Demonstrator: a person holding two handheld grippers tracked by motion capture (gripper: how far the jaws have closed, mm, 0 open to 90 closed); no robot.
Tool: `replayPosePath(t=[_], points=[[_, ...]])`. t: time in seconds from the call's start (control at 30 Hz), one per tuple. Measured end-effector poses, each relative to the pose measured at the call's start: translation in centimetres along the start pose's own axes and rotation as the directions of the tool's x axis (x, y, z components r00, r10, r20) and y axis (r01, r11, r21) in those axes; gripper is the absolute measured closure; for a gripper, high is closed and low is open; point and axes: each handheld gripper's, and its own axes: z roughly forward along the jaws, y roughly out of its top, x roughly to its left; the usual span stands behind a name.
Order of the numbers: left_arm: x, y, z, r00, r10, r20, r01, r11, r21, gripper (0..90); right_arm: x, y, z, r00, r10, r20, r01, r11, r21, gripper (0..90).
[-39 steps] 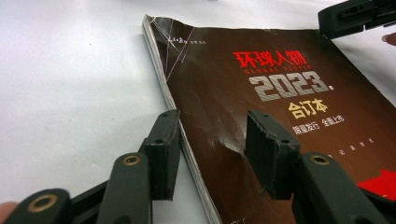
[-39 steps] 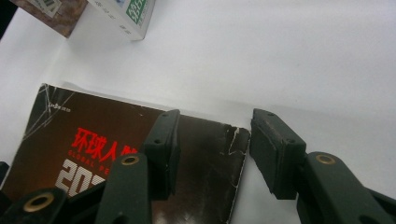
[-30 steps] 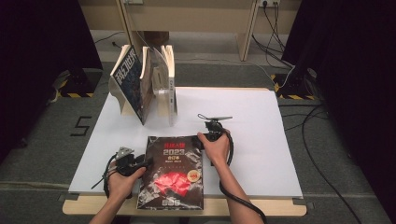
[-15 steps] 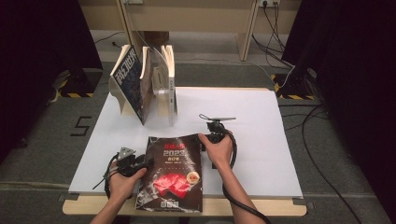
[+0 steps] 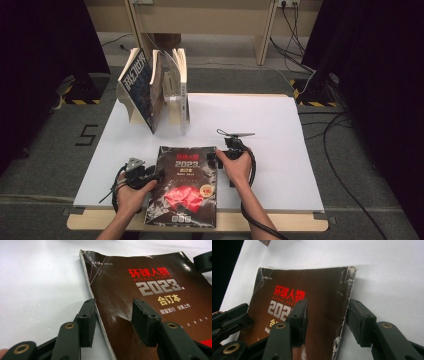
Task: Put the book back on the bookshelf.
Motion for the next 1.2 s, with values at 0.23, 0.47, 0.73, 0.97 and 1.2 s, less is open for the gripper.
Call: replayPosePath(t=[0.23,0.47,0.73,0.97,1.2], points=[[0.0,0.0,0.0,1.0,0.001,0.001,-0.001,1.0,0.003,53.0,0.7,-0.2,-0.5,0.9994,-0.032,0.009,0.032,0.999,-0.008,54.7],[0.0,0.0,0.0,1.0,-0.001,0.004,0.001,1.0,-0.001,52.9,0.6,-0.5,-1.0,0.9993,0.004,-0.036,-0.005,1.0,-0.028,54.4],[0.0,0.0,0.0,1.0,-0.001,0.008,0.001,1.0,-0.001,52.9,-0.5,-1.6,-0.9,0.9978,0.029,-0.06,-0.028,1.0,0.005,55.3],[0.1,0.1,0.0,0.9998,-0.017,0.014,0.017,0.9998,0.004,52.7,0.3,-1.4,-1.0,0.9988,-0.002,-0.049,0.002,1.0,-0.004,60.0],[0.3,0.1,0.0,0.9993,-0.031,0.022,0.031,0.9995,0.001,52.8,0.3,-1.2,-1.3,0.9978,-0.041,-0.052,0.043,0.999,0.033,73.4]])
